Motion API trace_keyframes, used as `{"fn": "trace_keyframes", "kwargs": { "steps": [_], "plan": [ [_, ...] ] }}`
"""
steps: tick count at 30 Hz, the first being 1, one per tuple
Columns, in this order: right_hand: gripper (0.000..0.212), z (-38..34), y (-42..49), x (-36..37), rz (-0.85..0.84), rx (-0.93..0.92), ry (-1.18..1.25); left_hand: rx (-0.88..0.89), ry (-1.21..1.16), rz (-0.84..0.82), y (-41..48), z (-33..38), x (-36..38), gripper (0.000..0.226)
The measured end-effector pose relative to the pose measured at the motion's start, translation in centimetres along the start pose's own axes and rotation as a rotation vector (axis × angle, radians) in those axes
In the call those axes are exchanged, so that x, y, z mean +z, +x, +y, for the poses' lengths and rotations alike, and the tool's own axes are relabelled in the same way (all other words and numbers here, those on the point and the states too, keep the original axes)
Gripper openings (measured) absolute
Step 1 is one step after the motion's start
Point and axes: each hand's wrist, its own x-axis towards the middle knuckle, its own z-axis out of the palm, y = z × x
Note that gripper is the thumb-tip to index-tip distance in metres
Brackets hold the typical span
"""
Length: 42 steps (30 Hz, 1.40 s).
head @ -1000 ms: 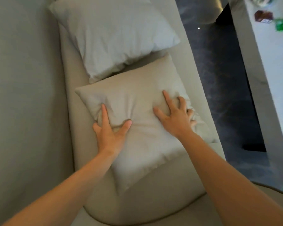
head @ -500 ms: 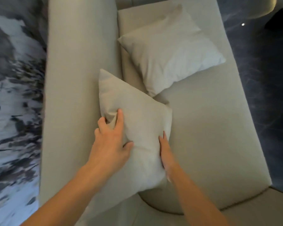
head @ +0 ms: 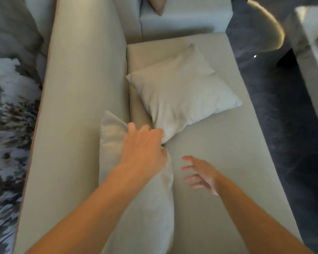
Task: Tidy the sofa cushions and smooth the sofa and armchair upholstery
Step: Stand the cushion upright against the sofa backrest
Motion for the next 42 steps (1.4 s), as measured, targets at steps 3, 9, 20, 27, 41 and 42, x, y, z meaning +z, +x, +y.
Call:
{"fn": "trace_keyframes", "kwargs": {
  "steps": [3,9,20,27,41,42],
  "plan": [
    [0.039,-7.7,2.3,-5.1,0.278,-0.231,-0.140,-0.102,-0.227,-0.030,9.0,1.5,1.6,0.046],
    [0.081,-18.7,8.5,-11.7,0.661,-0.464,-0.652,-0.614,-0.932,-0.198,22.0,-0.5,8.2,0.107],
    [0.089,-13.3,17.4,-11.6,0.682,-0.487,-0.333,-0.533,-1.058,0.024,23.7,-0.5,15.4,0.095],
    [0.082,-17.0,14.2,-7.7,0.511,-0.352,0.309,-0.354,-0.488,0.349,24.0,1.4,0.1,0.028],
    [0.071,-22.8,7.7,10.6,0.215,-0.181,0.330,-0.086,-0.290,0.008,12.5,-15.7,-3.7,0.068],
    [0.062,-22.7,6.7,10.8,0.225,-0.210,0.308,-0.041,-0.289,0.027,11.0,-16.5,-3.3,0.067]
  ]
}}
